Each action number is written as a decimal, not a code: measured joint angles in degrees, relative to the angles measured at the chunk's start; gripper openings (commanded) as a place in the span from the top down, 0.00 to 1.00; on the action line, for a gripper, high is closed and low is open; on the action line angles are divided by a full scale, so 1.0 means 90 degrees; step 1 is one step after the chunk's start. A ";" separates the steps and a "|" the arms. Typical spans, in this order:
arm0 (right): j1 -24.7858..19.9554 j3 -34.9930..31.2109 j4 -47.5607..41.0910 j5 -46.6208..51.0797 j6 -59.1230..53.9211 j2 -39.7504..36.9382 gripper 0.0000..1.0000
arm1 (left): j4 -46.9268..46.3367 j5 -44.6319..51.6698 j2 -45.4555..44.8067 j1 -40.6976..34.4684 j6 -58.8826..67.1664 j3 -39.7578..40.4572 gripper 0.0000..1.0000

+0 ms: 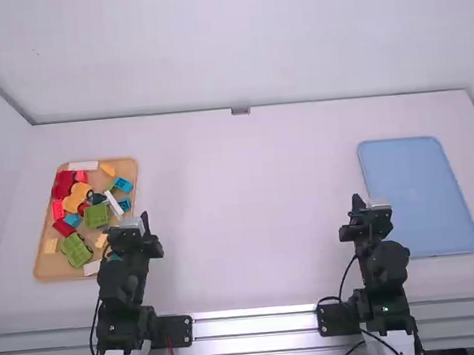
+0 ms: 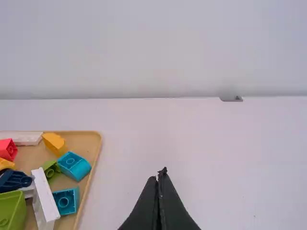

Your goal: Assemble lego blocks to make yellow taxi

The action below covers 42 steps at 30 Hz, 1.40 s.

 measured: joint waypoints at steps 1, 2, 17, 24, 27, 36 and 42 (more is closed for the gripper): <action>0.0000 0.0002 0.0005 -0.0010 -0.0002 0.0000 1.00 | 0.0002 0.0002 0.0000 -0.0002 0.0000 0.0000 1.00; 0.0000 0.0002 0.0007 0.0002 -0.0005 0.0000 0.99 | 0.0005 0.0002 0.0000 -0.0002 0.0000 -0.0002 0.99; 0.0000 0.0690 -0.0338 -0.0299 -0.0185 0.0979 0.87 | -0.0138 -0.0049 0.0646 -0.0002 -0.0015 0.0389 0.87; 0.0044 0.1880 -0.0583 -0.0923 -0.0576 0.2176 0.76 | -0.0151 -0.0243 0.1416 -0.0017 -0.0024 0.1078 0.76; 0.0131 0.2361 -0.0753 -0.1256 -0.0809 0.2732 0.71 | -0.0228 -0.0413 0.1775 -0.0034 -0.0117 0.1370 0.71; 0.0777 0.4211 -0.1226 -0.1991 -0.1530 0.4794 0.54 | -0.0478 -0.0959 0.3011 -0.0039 -0.0486 0.2514 0.54; 0.1260 0.5345 -0.1647 -0.2424 -0.1987 0.6023 0.44 | -0.0940 -0.1078 0.3779 0.0100 -0.0627 0.3313 0.43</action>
